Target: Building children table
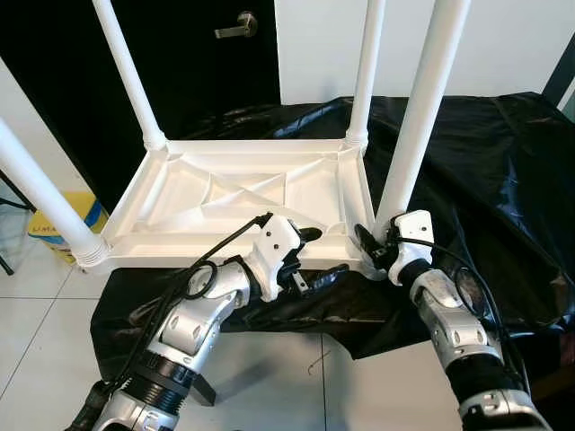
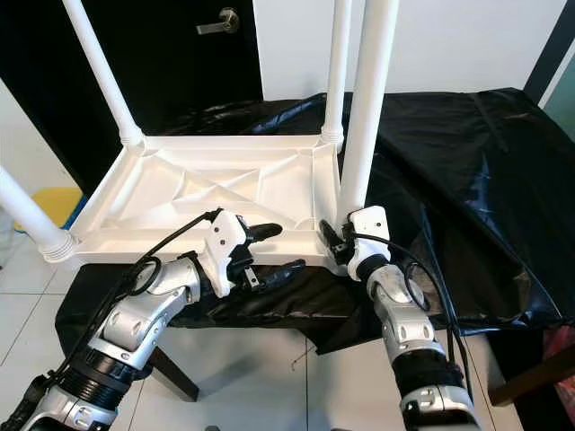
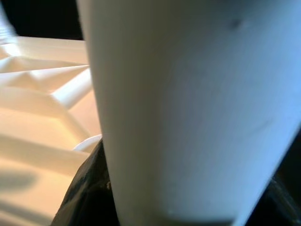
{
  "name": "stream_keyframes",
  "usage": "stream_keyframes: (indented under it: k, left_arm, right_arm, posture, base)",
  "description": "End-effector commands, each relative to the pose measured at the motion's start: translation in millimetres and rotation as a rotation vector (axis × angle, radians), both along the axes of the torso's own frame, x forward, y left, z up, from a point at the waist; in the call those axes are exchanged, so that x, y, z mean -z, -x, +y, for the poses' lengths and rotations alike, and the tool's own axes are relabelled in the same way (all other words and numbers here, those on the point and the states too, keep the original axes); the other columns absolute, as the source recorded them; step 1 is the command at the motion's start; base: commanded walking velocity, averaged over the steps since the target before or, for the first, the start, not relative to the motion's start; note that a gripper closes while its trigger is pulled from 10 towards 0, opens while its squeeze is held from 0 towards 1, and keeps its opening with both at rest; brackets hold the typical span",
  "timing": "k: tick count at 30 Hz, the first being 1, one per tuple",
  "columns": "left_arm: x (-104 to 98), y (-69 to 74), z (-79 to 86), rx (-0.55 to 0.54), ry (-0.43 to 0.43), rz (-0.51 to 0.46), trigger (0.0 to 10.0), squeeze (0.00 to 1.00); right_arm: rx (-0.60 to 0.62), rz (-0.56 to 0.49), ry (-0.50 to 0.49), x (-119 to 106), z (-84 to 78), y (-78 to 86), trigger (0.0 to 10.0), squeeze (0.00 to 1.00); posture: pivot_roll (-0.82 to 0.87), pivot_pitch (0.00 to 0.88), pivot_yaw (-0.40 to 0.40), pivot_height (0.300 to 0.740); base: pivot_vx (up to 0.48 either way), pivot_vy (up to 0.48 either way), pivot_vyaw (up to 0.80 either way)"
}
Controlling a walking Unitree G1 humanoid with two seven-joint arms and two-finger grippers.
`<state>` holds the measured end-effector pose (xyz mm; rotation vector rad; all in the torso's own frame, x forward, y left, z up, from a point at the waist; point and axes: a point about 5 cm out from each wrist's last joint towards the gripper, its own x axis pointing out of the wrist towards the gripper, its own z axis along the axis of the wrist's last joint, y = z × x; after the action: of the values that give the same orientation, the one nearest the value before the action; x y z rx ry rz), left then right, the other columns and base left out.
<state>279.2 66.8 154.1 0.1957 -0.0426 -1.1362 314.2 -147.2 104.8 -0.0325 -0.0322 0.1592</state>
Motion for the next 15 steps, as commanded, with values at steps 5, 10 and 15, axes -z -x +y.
stream_keyframes:
  k: [5,10,15]
  left_arm:
    - [0,3.0,-0.5,0.022,-0.002,0.0,10.0,0.0]
    - [1,4.2,-1.9,0.017,0.006,0.005,10.0,0.0]
    - [1,5.0,-1.8,0.014,0.01,0.008,10.0,0.0]
  right_arm:
    - [0.152,0.078,-0.008,18,3.4,9.1,10.0,0.0]
    - [0.203,0.078,-0.026,17,22.5,13.6,10.0,0.0]
    - [0.212,0.073,-0.058,13,21.3,14.2,10.0,0.0]
  posture:
    - [-0.1,0.0,0.008,0.74]
    - [-0.1,0.0,0.004,0.74]
    - [-0.1,0.0,0.006,0.74]
  base:
    - [0.0,0.0,0.0]
    - [0.0,0.0,0.0]
    - [0.0,0.0,0.0]
